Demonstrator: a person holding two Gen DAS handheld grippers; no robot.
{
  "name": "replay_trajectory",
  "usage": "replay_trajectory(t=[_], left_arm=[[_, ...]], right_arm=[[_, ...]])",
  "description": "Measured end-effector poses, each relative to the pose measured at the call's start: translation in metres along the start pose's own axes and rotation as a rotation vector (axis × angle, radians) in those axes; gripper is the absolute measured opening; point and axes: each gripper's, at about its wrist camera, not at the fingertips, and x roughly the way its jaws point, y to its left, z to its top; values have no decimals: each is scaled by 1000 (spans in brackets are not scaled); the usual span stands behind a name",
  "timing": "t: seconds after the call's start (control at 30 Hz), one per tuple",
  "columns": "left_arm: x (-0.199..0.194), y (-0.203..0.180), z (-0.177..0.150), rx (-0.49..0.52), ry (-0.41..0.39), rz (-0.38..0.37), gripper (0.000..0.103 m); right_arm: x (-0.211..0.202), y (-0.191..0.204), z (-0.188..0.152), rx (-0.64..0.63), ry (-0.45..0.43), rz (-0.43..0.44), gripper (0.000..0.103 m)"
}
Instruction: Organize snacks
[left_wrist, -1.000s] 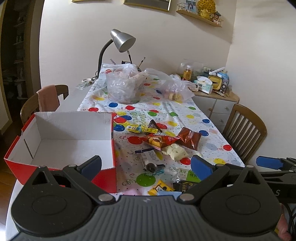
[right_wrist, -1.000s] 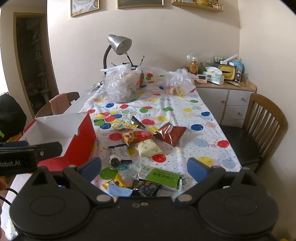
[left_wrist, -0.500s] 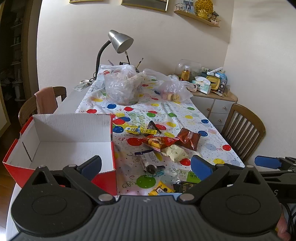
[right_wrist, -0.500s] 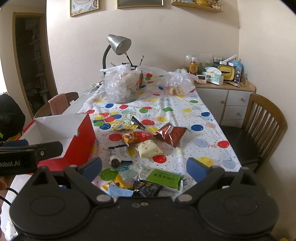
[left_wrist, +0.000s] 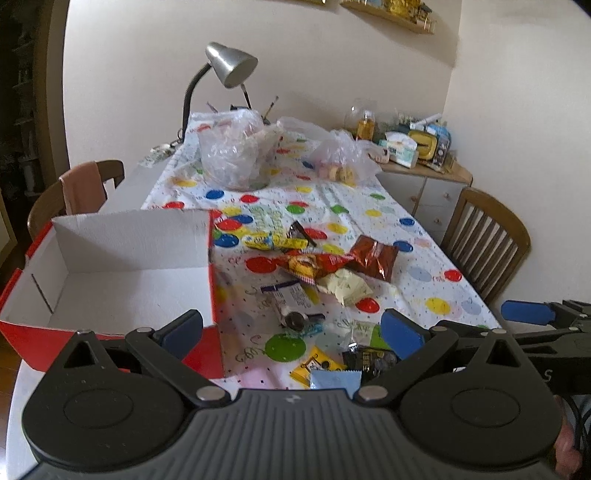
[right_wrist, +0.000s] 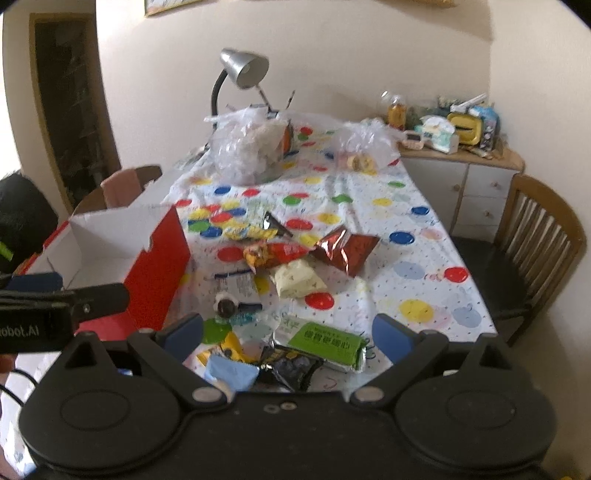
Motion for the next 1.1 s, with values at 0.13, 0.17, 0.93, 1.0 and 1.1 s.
replay_trajectory(t=[0.13,0.17,0.93,1.0,1.1], left_arm=[[18,-10,-8,12,46,6,103],[23,-12,-11,16,65,3,103],[113,-41,-72,39,372,19,77],[117,-44,-74,40,382,22,73],[123,-46,-76,33,396,45,64]], right_arm=[[20,-12,-8,-39,56,26,98],[26,-17,-10,-44,69,31,98],[141,-26,-23,-596,290,443,63],[144,-24,-22,-625,277,454,60],[146,-18,-20,-667,267,482,50]])
